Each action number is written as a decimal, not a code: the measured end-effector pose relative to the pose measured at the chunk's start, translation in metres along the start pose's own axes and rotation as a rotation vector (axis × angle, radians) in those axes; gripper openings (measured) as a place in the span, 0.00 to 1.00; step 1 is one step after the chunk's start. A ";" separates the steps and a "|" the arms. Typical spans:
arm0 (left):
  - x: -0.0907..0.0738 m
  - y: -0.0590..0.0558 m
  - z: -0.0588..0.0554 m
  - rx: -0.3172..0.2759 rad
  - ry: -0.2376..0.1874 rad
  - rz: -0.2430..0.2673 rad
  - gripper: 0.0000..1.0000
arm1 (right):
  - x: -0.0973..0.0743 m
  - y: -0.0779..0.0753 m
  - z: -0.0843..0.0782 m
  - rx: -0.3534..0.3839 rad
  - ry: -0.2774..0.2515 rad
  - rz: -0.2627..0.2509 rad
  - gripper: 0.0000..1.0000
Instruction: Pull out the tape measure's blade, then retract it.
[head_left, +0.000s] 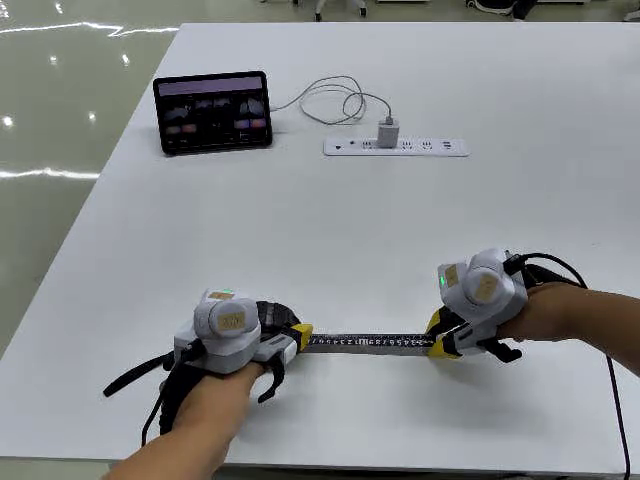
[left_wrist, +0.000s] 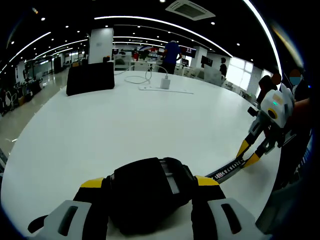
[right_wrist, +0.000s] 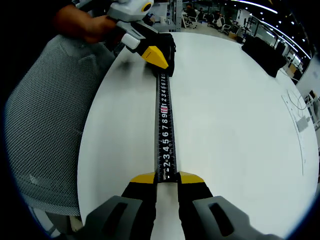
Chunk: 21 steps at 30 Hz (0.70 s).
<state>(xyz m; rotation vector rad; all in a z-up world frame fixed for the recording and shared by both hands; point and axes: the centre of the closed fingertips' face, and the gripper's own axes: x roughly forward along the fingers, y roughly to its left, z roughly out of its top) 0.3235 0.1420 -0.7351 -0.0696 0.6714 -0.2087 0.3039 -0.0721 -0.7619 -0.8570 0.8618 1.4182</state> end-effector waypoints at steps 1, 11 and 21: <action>0.000 0.000 0.000 0.000 0.000 0.000 0.64 | 0.000 0.000 0.001 0.000 0.000 0.000 0.11; 0.000 0.000 0.000 -0.002 0.001 -0.001 0.64 | 0.003 0.000 0.007 0.010 -0.012 0.002 0.11; 0.000 0.000 0.000 -0.004 0.000 -0.002 0.64 | 0.005 -0.002 0.014 0.011 -0.024 -0.005 0.11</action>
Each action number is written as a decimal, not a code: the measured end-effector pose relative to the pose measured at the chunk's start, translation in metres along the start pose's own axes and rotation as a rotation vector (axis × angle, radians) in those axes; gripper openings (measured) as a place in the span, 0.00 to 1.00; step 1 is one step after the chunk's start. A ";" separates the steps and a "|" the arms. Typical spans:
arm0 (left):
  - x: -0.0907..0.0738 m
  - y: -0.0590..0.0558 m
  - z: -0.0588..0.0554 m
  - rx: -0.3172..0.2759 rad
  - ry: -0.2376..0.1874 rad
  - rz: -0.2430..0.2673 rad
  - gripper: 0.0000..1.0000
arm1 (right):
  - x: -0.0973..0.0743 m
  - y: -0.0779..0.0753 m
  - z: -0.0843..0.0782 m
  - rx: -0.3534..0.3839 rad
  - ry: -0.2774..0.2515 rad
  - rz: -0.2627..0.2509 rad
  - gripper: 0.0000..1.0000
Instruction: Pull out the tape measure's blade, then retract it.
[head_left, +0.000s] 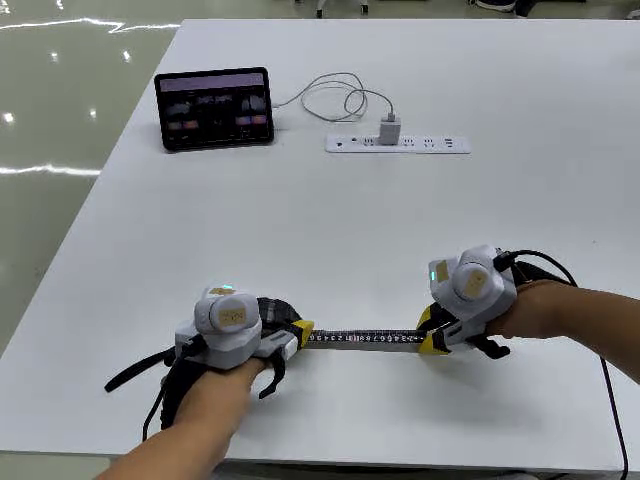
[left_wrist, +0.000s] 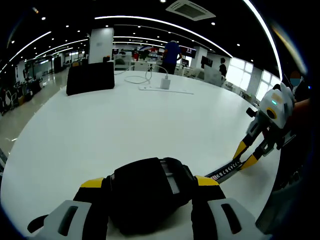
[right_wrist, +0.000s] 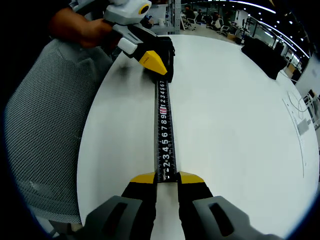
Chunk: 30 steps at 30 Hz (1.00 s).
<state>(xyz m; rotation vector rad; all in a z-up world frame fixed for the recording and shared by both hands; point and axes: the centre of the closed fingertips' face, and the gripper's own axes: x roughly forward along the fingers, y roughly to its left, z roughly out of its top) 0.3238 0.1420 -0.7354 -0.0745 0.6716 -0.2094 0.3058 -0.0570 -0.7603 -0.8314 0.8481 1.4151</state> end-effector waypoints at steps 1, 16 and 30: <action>0.000 0.000 0.000 0.000 0.000 0.000 0.64 | 0.000 0.000 0.001 0.001 0.000 0.001 0.11; 0.000 0.000 0.000 -0.004 0.001 -0.002 0.64 | 0.008 0.003 0.013 0.008 -0.017 0.007 0.11; 0.000 0.000 0.000 -0.006 0.002 -0.004 0.64 | 0.013 0.003 0.025 0.021 -0.040 0.002 0.11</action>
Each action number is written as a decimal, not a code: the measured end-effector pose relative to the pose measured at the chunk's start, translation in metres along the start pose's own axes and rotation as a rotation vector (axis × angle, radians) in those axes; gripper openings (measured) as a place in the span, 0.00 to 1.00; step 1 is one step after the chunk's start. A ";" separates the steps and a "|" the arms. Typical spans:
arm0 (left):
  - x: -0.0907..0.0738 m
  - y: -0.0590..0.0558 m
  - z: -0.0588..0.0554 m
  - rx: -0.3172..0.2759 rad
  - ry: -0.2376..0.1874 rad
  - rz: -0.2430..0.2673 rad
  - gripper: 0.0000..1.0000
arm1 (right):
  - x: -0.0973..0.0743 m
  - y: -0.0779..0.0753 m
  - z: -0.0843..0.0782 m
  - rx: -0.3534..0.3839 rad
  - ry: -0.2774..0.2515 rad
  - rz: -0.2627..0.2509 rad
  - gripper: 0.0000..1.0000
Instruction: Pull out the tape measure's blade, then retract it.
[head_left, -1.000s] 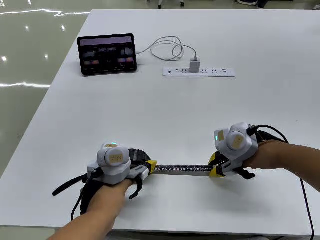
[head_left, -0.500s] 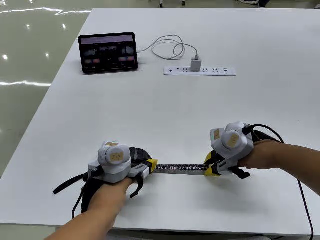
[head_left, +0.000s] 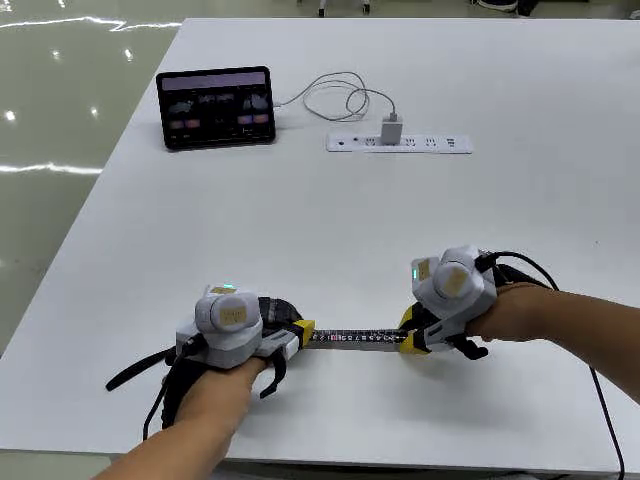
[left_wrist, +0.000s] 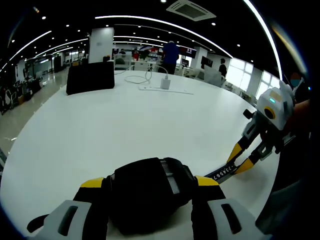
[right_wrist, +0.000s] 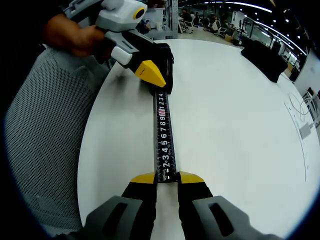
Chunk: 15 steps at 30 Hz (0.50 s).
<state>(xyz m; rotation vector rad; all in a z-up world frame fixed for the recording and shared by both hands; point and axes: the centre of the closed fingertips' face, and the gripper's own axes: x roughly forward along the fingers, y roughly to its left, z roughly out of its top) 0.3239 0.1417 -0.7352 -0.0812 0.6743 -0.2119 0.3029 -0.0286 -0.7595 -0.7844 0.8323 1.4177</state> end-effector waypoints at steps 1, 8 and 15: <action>0.000 0.000 0.000 0.000 0.000 0.000 0.64 | 0.001 0.000 0.002 -0.009 -0.006 0.001 0.11; -0.001 0.000 0.001 -0.001 -0.001 -0.002 0.64 | 0.004 -0.001 0.008 -0.006 -0.022 -0.005 0.11; -0.001 0.000 0.001 -0.001 0.000 -0.004 0.64 | 0.007 -0.001 0.015 0.015 -0.030 -0.002 0.11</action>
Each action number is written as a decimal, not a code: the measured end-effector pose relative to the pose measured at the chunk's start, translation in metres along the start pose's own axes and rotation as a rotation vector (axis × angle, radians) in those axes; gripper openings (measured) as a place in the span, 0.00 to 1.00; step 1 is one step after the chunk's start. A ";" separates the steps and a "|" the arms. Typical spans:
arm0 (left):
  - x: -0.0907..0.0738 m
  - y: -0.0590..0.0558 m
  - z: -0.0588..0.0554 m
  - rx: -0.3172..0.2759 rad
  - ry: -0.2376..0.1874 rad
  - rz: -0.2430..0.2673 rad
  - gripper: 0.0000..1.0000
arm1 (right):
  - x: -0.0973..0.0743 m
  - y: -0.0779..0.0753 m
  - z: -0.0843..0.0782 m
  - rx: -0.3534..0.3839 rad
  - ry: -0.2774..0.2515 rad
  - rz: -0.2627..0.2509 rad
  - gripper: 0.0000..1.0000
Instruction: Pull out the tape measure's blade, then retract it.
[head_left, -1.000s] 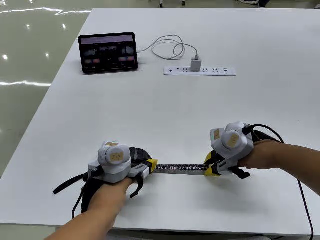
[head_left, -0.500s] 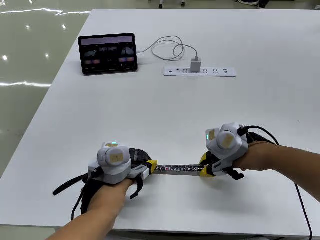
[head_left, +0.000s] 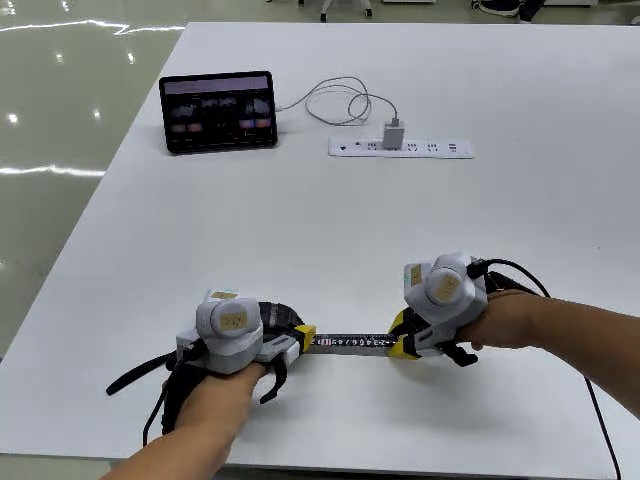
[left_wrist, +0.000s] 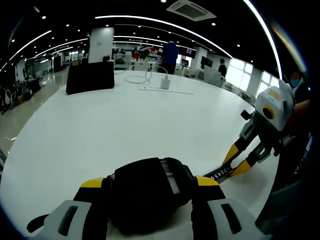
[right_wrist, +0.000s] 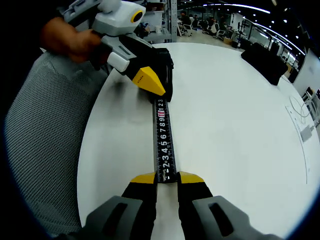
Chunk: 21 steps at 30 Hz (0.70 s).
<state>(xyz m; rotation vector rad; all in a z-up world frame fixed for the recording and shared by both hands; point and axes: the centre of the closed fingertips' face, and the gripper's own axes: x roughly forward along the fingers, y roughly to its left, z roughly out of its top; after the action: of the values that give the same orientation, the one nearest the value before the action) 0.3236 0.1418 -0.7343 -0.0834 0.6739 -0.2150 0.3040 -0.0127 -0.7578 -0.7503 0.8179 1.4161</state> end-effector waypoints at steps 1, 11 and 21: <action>0.000 0.000 0.000 0.000 0.000 -0.001 0.64 | 0.001 0.000 0.001 -0.004 -0.001 0.000 0.11; 0.001 0.001 0.000 -0.001 0.000 -0.002 0.64 | 0.006 0.001 0.008 0.011 -0.010 0.002 0.11; 0.001 0.001 0.000 -0.011 -0.002 -0.003 0.64 | 0.014 0.001 0.017 0.008 -0.016 0.000 0.11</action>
<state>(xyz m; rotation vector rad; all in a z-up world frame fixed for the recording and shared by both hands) 0.3248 0.1425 -0.7347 -0.0949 0.6730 -0.2145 0.3036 0.0093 -0.7598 -0.7315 0.8106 1.4160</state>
